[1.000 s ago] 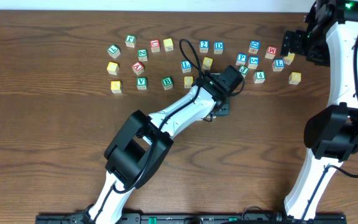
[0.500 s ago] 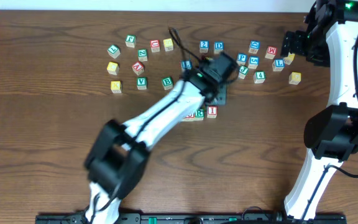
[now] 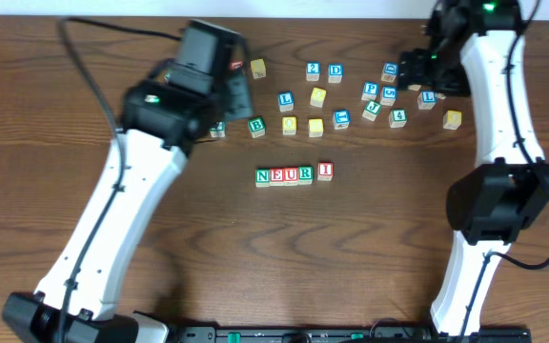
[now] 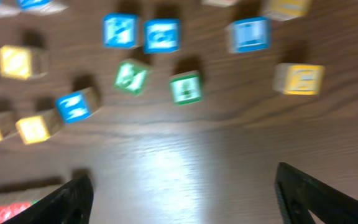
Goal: Spell out NEURIPS
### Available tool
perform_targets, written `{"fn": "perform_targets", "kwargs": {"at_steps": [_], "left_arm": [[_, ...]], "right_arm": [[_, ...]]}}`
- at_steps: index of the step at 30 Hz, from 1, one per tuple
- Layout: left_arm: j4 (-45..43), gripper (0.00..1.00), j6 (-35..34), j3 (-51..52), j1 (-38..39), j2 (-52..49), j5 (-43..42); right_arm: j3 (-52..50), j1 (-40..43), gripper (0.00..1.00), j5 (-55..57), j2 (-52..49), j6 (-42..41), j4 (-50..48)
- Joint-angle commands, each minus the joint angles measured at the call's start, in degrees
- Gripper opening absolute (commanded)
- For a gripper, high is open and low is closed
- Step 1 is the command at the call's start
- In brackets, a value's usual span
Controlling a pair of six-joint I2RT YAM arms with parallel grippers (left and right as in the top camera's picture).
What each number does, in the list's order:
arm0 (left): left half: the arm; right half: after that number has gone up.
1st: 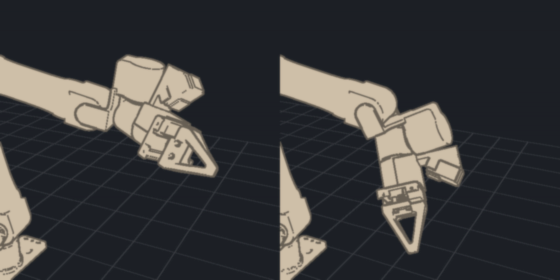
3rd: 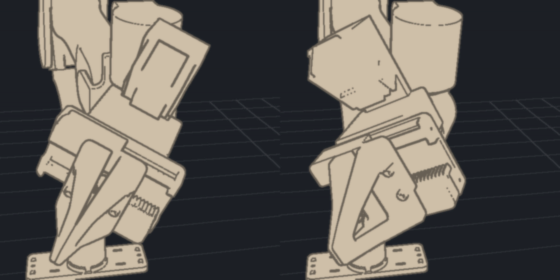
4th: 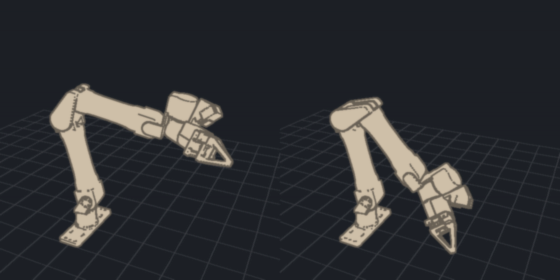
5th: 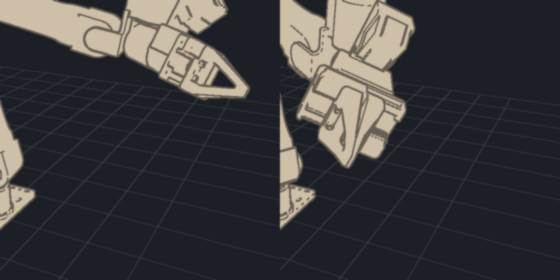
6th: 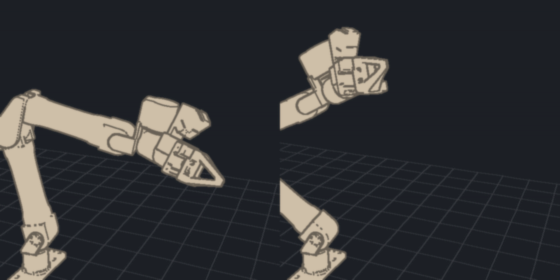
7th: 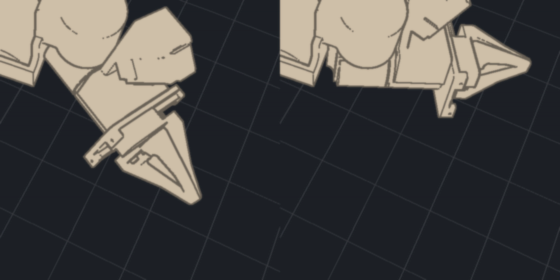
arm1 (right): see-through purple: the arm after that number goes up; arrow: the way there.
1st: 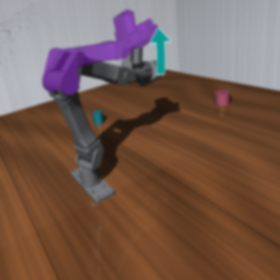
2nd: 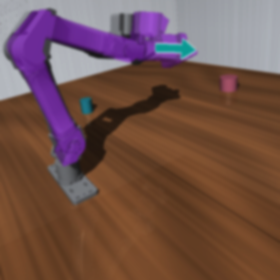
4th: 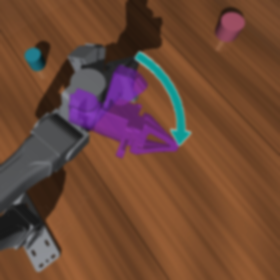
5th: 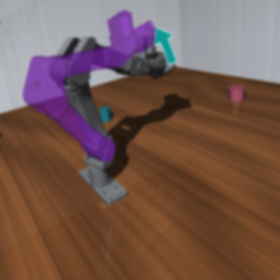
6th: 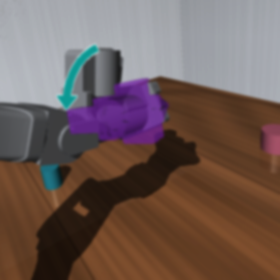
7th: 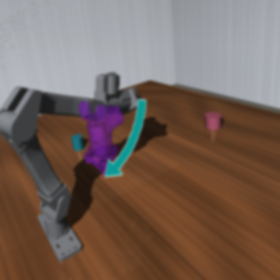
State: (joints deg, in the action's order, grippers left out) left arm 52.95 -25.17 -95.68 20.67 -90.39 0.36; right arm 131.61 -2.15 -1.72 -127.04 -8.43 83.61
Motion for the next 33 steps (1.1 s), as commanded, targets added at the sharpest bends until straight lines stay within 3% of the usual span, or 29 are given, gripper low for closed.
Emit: {"fn": "perform_targets", "kwargs": {"at_steps": [1,10,16,21,25,33], "left_arm": [[3.0,0.40,1.2,-0.9,-5.7,0.5,0.5],[7.5,0.40,4.0,-0.8,-15.7,0.4,0.5],[7.6,0.40,4.2,-0.2,-16.7,0.2,0.8],[7.7,0.40,4.2,-0.1,-16.7,-1.1,0.7],[7.7,0.40,4.2,-0.1,-16.7,-2.2,0.7],[7.7,0.40,4.2,-0.1,-16.7,-3.6,0.7]], "right_arm": [[-0.1,-3.9,0.85,-1.7,0.2,0.1,0.7],[-1.9,-12.7,0.62,-1.6,0.2,0.1,1.4],[-9.8,-16.7,0.31,-1.7,0.2,-0.9,-1.4],[-16.4,-19.3,0.11,-1.7,0.2,-0.9,-5.5],[-20.6,-20.7,0.05,-1.7,0.2,-1.0,-8.9],[-27.3,-22.0,0.03,-1.7,0.2,-1.0,-15.0]]}}
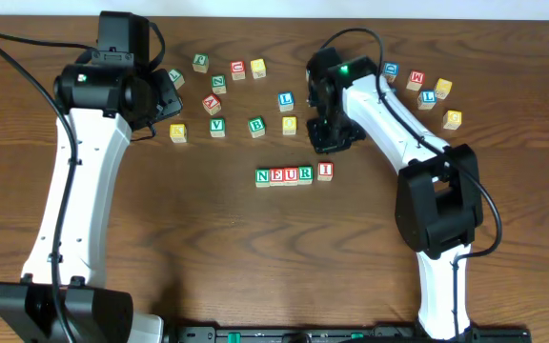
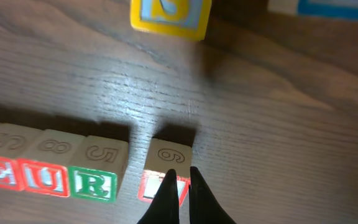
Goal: Spell out NEURIPS
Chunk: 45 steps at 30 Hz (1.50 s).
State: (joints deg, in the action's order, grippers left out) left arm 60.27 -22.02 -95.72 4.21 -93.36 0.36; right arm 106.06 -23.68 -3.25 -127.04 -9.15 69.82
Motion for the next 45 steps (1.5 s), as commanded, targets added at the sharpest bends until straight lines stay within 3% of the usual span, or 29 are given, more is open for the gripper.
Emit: {"fn": "perform_targets", "kwargs": {"at_steps": [1,14,25,34,40,45], "left_arm": [[0.4,0.40,1.0,-0.1,-0.2,-0.6,0.7],[0.4,0.40,1.0,-0.1,-0.2,-0.6,0.7],[0.3,0.40,1.0,-0.1,-0.2,-0.6,0.7],[0.3,0.40,1.0,-0.1,-0.2,-0.6,0.7],[0.3,0.40,1.0,-0.1,-0.2,-0.6,0.8],[0.3,0.40,1.0,-0.1,-0.2,-0.6,0.8]], "right_arm": [[-2.1,-0.5,0.03,-0.1,0.2,-0.2,-1.5],[-8.1,-1.8,0.02,-0.1,0.2,-0.2,-7.1],[-7.5,-1.8,0.01,-0.1,0.3,-0.2,-7.9],[2.2,-0.9,0.01,-0.1,2.2,-0.2,1.5],[1.6,-1.5,0.01,-0.3,3.8,-1.8,10.5],[-4.7,-3.7,0.01,-0.3,3.8,-2.0,9.7]]}}
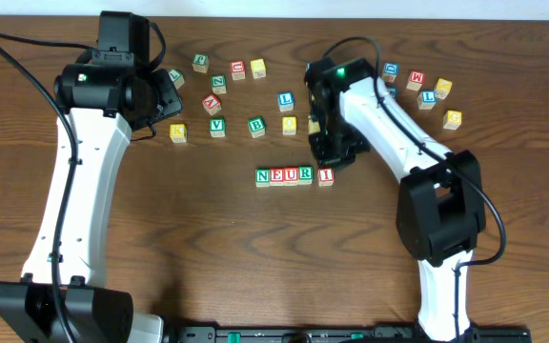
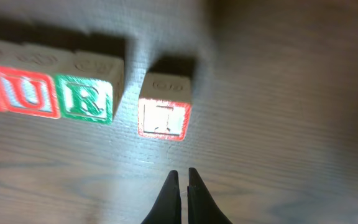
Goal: Spell out NEURIPS
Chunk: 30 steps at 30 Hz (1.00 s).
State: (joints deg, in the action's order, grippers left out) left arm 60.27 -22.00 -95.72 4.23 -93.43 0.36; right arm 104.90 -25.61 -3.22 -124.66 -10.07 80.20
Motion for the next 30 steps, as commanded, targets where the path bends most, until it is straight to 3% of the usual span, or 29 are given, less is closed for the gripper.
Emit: {"fn": "perform_targets", "kwargs": {"at_steps": [1,30], "left_arm": [[0.3,0.40,1.0,-0.1,-0.3,-0.5,0.8],[0.4,0.40,1.0,-0.1,-0.2,-0.5,0.7]], "right_arm": [[-4.0,-2.0,0.01,-0.3,1.4,-1.2,-0.8],[-8.2,-3.9,0.01,1.7,1.6,-4.4,-8.0]]}}
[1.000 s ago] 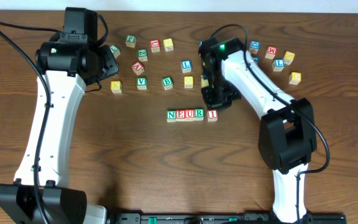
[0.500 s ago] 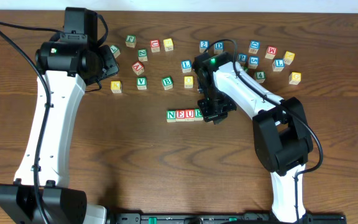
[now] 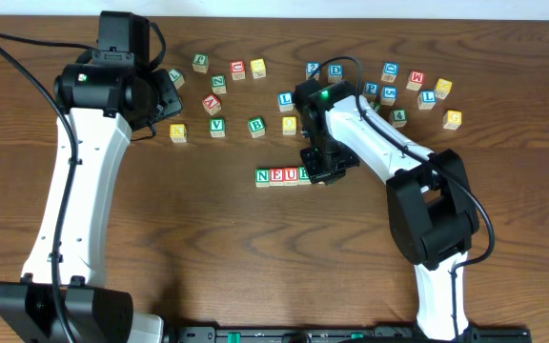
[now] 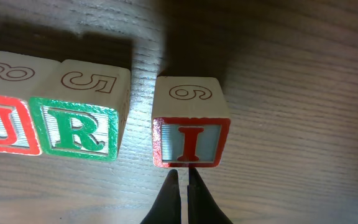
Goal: Spell out NEURIPS
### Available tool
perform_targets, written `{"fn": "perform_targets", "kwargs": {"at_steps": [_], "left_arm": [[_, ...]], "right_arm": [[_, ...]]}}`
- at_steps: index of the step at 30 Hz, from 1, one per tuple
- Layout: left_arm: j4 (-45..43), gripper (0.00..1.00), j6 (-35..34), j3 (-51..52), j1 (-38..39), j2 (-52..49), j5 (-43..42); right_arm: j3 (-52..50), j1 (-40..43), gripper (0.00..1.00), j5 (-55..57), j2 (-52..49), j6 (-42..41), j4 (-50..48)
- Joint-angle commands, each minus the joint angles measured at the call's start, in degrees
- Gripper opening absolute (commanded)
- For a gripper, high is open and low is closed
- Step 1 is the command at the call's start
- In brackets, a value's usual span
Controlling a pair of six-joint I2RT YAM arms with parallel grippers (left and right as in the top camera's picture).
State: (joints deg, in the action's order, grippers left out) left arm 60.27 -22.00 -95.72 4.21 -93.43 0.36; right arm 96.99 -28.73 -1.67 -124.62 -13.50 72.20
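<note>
Wooden letter blocks N, E, U (image 3: 281, 175) lie in a row mid-table. In the right wrist view the green R (image 4: 76, 130) ends that row, and the red I block (image 4: 191, 140) stands just right of it across a narrow gap. My right gripper (image 4: 182, 175) is shut with nothing in it, its tips against the I block's near face. In the overhead view this gripper (image 3: 319, 170) hides R and I. My left gripper (image 3: 165, 90) hovers at the back left, with its fingers hidden under the wrist.
Several loose letter blocks are scattered along the back, from a yellow one (image 3: 177, 132) on the left to another yellow one (image 3: 453, 119) on the right. The right arm (image 3: 379, 138) reaches over some of them.
My right gripper, still shut, has moved onto the row's right end. Its tips stood a little short of the I block before and now touch its near face. The left arm has not moved.
First my right gripper was open over the back-right blocks, my left arm was over the back middle, and I sat slightly behind the row line. Then the left arm was at the back left and my right gripper was shut at I. Later I stood in line.
</note>
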Motion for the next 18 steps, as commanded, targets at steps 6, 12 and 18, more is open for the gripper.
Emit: {"fn": "perform_targets", "kwargs": {"at_steps": [6,12,18], "left_arm": [[0.4,0.40,1.0,-0.1,-0.2,-0.5,0.7],[0.3,0.40,1.0,-0.1,-0.2,-0.5,0.7],[0.3,0.40,1.0,-0.1,-0.2,-0.5,0.7]], "right_arm": [[0.4,0.2,0.01,-0.8,6.3,-1.0,0.4],[0.4,4.9,0.01,-0.8,10.5,-1.3,-0.2],[-3.3,7.1,0.01,-0.8,9.5,-2.4,-3.3]]}}
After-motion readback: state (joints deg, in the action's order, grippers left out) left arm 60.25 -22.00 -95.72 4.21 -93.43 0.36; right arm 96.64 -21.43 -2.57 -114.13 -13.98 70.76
